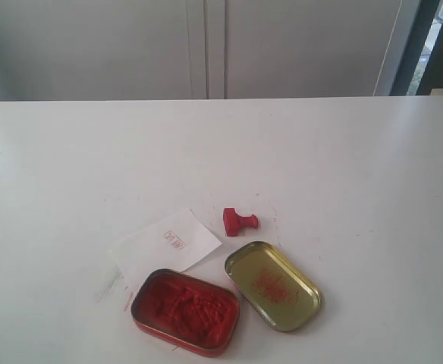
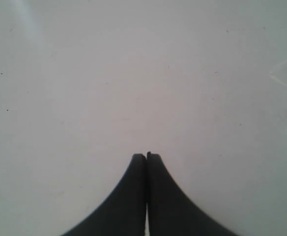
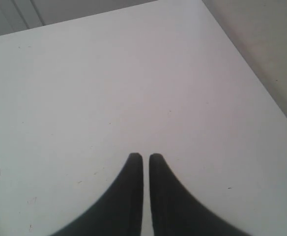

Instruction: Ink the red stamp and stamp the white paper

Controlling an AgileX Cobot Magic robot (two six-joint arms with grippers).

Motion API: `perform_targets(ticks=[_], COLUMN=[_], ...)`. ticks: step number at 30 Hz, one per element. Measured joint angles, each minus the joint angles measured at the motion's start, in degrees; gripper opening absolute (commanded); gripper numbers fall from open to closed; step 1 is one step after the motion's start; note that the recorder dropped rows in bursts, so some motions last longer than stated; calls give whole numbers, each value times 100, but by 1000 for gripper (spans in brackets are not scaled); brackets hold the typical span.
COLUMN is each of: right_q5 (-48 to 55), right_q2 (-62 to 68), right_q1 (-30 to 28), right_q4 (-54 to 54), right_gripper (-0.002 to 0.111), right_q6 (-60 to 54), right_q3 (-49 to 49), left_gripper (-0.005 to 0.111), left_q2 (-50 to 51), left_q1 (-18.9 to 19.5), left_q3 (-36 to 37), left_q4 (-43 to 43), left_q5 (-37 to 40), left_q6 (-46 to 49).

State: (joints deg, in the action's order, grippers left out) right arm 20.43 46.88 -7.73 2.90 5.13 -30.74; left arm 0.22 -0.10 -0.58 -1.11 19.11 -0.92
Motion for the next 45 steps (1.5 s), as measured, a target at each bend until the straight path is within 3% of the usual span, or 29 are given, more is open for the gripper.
perform_targets(ticks=[29, 45], right_q5=[0, -63], right_q2=[-24, -1752], right_q1=[0, 0], right_q4=[0, 0], right_gripper=[5, 5], right_q6=[0, 0], right_q3=[0, 0], left_gripper=[0, 0], left_q2=[0, 0], left_q1=[0, 0], left_q3=[0, 0], left_q4=[0, 0], left_q5=[0, 0], left_q6=[0, 0])
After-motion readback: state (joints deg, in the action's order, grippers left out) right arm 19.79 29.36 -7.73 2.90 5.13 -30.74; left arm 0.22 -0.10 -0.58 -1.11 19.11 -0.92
